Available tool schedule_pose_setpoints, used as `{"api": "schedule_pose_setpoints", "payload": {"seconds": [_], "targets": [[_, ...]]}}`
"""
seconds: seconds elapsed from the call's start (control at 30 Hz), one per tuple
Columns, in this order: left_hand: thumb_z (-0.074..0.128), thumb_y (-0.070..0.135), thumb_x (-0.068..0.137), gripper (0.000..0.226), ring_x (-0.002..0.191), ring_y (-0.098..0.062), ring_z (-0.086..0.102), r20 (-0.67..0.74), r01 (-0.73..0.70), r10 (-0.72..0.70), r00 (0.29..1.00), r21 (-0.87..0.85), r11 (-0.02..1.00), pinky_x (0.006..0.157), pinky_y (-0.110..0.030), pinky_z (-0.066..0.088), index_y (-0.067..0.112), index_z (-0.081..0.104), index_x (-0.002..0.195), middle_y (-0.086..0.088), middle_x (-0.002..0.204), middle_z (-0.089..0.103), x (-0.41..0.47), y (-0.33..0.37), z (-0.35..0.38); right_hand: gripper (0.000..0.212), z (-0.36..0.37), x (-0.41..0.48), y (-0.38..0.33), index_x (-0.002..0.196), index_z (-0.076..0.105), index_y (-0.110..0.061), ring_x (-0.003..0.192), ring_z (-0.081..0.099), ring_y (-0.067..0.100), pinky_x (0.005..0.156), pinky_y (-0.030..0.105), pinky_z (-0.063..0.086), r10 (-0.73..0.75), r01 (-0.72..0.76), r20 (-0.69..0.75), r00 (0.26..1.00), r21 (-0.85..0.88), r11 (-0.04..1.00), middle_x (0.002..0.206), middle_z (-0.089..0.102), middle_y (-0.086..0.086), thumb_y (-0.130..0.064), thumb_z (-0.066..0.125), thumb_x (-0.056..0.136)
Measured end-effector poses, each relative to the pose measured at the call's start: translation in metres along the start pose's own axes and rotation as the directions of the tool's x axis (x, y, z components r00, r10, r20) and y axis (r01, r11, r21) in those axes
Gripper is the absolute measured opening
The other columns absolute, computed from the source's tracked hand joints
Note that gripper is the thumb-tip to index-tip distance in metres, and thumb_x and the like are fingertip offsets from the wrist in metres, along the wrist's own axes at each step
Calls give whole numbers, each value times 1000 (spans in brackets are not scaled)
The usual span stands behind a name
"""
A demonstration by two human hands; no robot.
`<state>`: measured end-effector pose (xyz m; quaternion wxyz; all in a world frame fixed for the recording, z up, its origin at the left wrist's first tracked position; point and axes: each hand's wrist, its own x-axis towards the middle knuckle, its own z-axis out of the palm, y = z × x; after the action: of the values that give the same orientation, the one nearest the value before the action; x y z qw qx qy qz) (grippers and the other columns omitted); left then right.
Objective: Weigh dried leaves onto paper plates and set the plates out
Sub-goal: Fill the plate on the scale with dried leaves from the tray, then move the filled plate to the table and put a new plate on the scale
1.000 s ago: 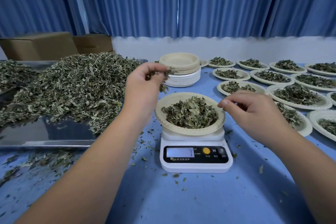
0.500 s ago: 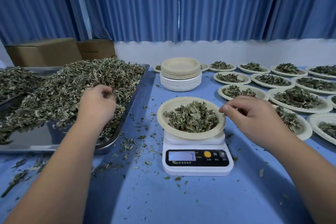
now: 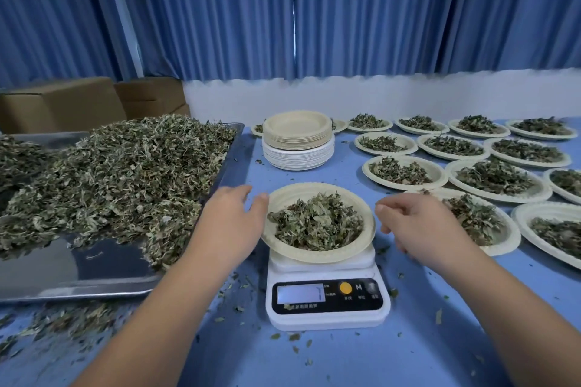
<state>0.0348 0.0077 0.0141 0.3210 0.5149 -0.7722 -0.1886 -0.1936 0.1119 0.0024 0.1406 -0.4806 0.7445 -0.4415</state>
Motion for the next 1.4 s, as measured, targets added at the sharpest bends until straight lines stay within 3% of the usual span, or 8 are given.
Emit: {"api": "schedule_pose_setpoints", "payload": {"seconds": [0.07,0.17,0.23,0.33,0.5,0.7,1.0,1.4], "targets": [[45,41,98,44,106,-30,58,115,105,-100,988,-33,994,86,-36,43,5,65,115,-17,111,64,0,-3,3,22,4,-1,1,78,69,-18,37,46,14,41,22,37,101,-108,67,993,113,988,65,65,15,-25,56,94],[49,36,97,34,65,-19,48,212,180,-143,967,-166,970,64,-30,33,8,67,89,-8,73,53,-2,-4,7,23,9,-5,3,80,69,-16,38,44,18,41,24,36,205,-238,161,965,224,945,47,56,7,-26,55,96],[52,28,97,36,53,-16,41,221,214,-157,962,-262,941,59,-30,29,-4,65,88,-6,59,43,-1,-4,9,19,11,-7,2,85,68,-17,39,45,17,41,25,36,223,-278,197,955,323,905,44,53,3,-21,55,97],[55,21,97,26,43,-6,42,216,251,-177,960,-385,888,58,-32,39,8,71,83,9,44,47,0,0,9,18,9,-6,-2,84,69,-12,44,46,18,41,26,38,226,-306,215,950,512,802,45,49,4,-11,55,96],[57,20,97,33,40,-15,44,337,348,-179,924,-549,760,44,-24,34,24,73,68,-7,48,47,3,17,9,18,-9,-1,-4,78,62,-3,42,42,14,38,25,33,268,-342,218,938,692,635,49,43,4,-2,54,94],[55,20,97,28,39,-15,47,395,323,-70,916,-623,712,42,-24,34,12,73,77,-5,51,55,39,73,21,5,-71,17,-4,88,56,1,44,41,16,40,26,31,362,-392,187,913,645,656,50,42,5,-3,56,91],[48,25,100,20,43,-16,51,543,388,135,829,-731,561,42,-20,37,10,61,97,-2,57,58,69,202,86,21,-198,41,36,74,43,-9,41,41,11,38,20,34,441,-344,55,896,712,611,50,38,0,-3,52,92],[51,27,98,16,48,-14,55,687,495,194,700,-663,561,42,-23,39,21,59,111,-4,77,68,139,276,215,20,-288,110,137,76,43,-6,33,41,9,33,17,35,615,-243,-95,783,864,442,52,37,4,1,46,95]]}}
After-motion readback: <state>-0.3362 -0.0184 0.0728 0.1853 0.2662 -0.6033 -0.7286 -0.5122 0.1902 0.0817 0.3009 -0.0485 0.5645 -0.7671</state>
